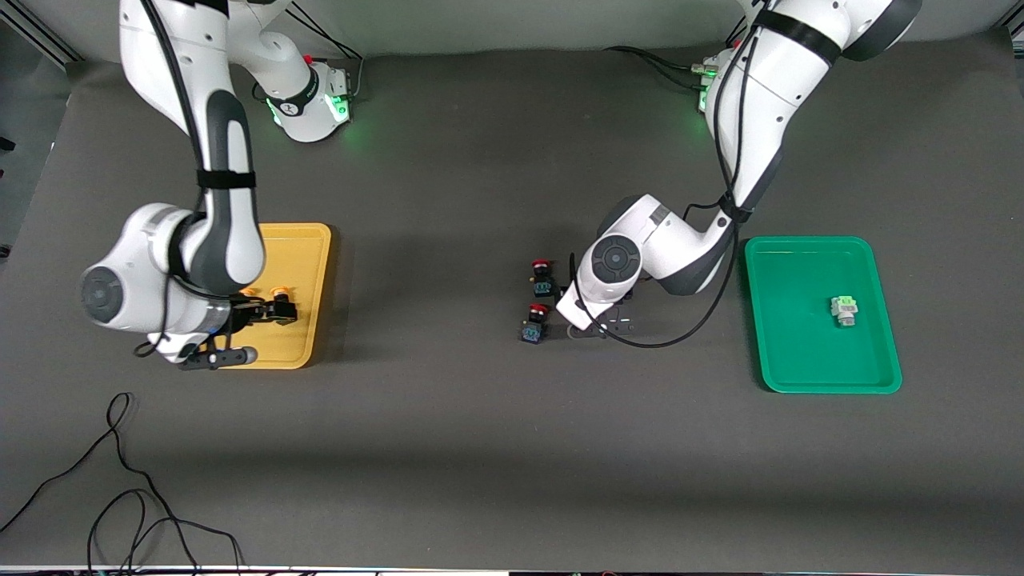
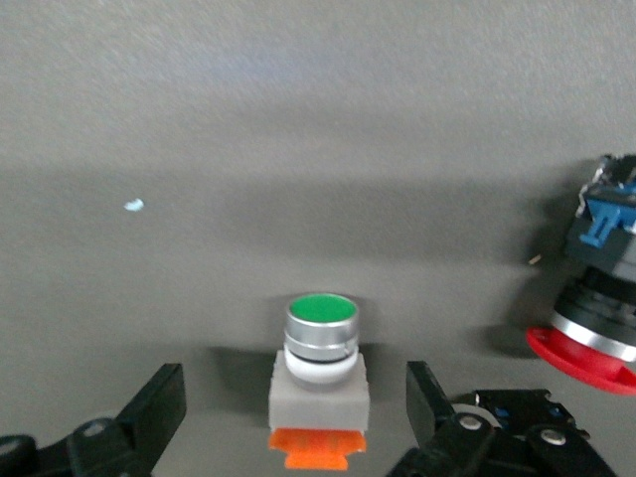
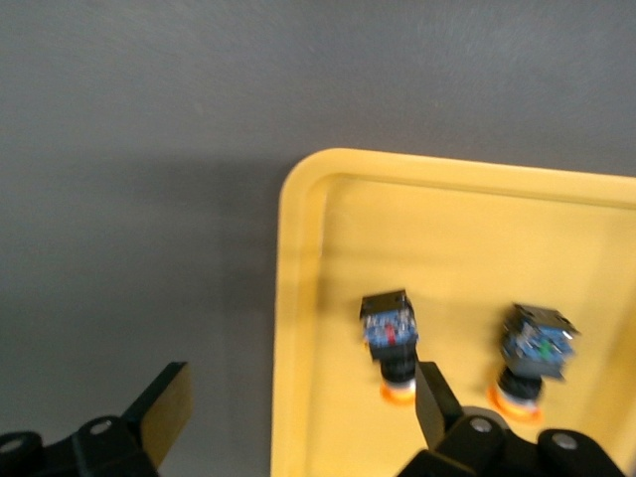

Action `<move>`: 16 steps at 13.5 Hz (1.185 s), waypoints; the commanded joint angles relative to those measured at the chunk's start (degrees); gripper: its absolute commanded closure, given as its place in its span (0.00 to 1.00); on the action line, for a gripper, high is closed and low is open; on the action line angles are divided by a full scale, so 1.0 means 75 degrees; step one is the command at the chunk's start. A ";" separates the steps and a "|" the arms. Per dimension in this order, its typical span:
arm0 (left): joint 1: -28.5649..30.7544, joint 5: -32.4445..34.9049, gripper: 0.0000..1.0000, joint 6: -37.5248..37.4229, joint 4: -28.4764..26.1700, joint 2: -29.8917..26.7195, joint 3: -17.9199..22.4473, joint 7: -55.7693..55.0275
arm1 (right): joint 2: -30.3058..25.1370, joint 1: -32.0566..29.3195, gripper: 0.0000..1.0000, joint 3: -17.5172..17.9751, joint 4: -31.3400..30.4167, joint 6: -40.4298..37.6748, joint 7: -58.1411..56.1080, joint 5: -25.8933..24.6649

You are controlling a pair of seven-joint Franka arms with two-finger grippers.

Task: Place green and yellow buttons in trays
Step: 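Place the blue button in the yellow tray with the right gripper and withdraw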

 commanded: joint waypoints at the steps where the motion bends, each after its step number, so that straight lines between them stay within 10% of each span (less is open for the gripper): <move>1: -0.0176 0.0115 0.42 -0.0045 -0.0019 0.0022 0.0058 -0.0182 | -0.0173 0.0057 0.00 -0.0154 0.1293 -0.1389 0.0712 -0.0586; 2: -0.0153 0.0116 0.99 -0.0057 -0.0019 0.0022 0.0046 -0.0181 | -0.0266 0.0068 0.00 -0.0189 0.1668 -0.1777 0.0830 -0.0797; 8: -0.0142 0.0128 1.00 -0.0139 0.0004 -0.0082 0.0058 -0.0298 | -0.1027 0.0068 0.00 -0.0236 0.2832 -0.3057 0.0925 -0.1923; 12: 0.0115 0.0046 1.00 -0.2149 0.0459 -0.1205 0.0023 -0.0159 | -0.2023 -0.0223 0.00 0.0078 0.2809 -0.3070 0.1215 -0.2603; 16: 0.0502 -0.0211 1.00 -0.4902 0.1781 -0.1957 -0.0036 0.0543 | -0.2902 -0.2831 0.00 0.3166 0.2646 -0.3035 0.2317 -0.3726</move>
